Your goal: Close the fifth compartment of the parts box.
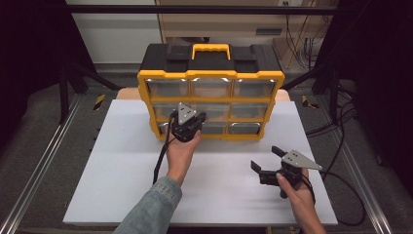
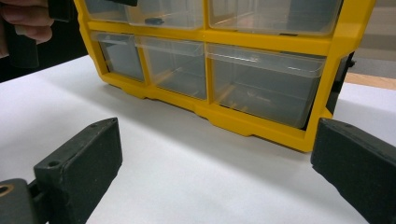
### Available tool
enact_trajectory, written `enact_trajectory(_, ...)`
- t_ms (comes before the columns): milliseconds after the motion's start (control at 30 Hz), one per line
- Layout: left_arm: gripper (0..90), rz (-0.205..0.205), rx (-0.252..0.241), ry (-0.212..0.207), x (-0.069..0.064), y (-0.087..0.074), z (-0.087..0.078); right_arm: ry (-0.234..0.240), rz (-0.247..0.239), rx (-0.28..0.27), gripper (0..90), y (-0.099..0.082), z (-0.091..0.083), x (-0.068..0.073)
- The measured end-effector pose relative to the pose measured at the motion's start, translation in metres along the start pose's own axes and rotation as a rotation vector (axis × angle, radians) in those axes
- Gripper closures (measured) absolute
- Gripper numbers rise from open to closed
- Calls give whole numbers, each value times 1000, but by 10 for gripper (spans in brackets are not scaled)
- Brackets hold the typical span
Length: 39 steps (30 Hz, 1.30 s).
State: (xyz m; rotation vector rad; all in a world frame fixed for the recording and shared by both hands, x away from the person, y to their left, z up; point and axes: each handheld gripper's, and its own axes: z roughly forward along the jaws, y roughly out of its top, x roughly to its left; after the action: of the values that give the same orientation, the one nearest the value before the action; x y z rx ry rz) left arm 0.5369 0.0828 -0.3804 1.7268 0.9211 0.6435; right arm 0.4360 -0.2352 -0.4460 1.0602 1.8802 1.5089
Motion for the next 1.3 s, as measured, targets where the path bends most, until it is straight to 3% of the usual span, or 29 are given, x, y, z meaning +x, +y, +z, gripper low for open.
enact_trajectory(433,898,2,-1,15,4,7,0,0,-2,0,24,0,0,1)
enact_trajectory(1300,898,-17,3,20,5,5,12,12,16,-4,24,0,3,-4)
